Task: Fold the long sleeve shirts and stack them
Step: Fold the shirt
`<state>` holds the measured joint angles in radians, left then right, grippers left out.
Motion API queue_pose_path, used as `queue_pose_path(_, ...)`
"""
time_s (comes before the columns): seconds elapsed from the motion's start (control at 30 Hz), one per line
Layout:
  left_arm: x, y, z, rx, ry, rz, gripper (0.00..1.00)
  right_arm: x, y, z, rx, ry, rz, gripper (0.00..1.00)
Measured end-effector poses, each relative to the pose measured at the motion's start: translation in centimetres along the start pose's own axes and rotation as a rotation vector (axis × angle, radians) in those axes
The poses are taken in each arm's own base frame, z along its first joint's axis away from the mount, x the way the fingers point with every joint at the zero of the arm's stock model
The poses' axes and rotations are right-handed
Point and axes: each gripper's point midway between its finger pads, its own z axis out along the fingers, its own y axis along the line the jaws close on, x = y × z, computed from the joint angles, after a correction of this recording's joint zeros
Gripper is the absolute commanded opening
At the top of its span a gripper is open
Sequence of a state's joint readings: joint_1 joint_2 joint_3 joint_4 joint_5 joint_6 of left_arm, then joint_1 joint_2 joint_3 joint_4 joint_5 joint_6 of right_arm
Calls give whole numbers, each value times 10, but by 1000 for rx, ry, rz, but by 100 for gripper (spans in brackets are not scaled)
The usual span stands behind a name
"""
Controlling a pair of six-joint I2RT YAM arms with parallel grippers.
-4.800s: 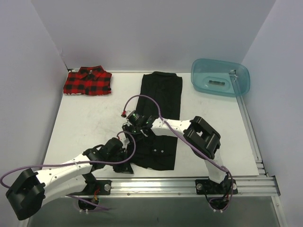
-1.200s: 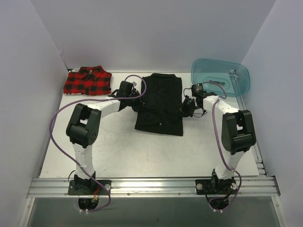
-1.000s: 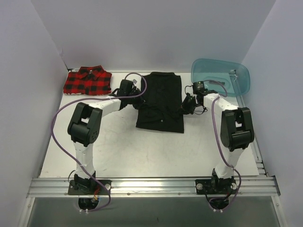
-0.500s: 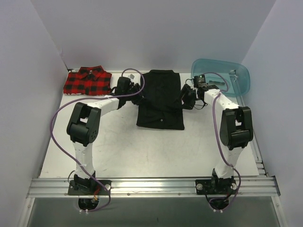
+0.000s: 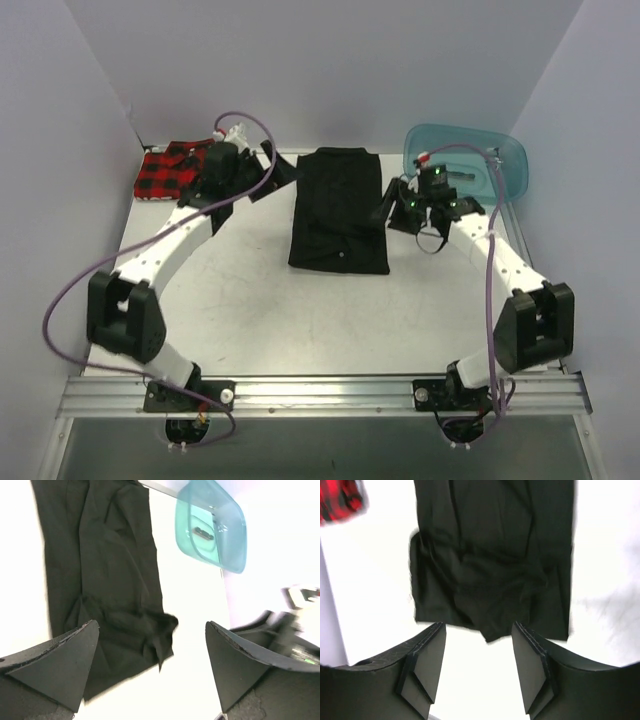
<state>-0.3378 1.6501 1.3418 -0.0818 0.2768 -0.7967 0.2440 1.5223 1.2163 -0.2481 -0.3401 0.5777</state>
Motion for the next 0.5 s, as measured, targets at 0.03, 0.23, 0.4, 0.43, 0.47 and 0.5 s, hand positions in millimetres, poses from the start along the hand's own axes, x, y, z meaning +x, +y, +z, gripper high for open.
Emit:
queue_pose_path(0.03,-2,-7,-17,10,-25,21,97,11,1,-1,2,8,-13,52)
queue_pose_path(0.23,32,9,-77,-50,8,87,97,95,-32,14,78,162,-17,39)
queue_pose_path(0.4,65,48,-107,-173,99,164,97,112,-43,25,106,205,-20,29)
queue_pose_path(0.43,69,53,-113,-191,107,184,97,112,-42,27,102,202,-27,28)
queue_pose_path(0.47,70,58,-120,-206,110,206,97,112,-41,30,97,201,-34,27)
queue_pose_path(0.5,70,61,-126,-218,103,229,97,112,-42,33,96,202,-39,25)
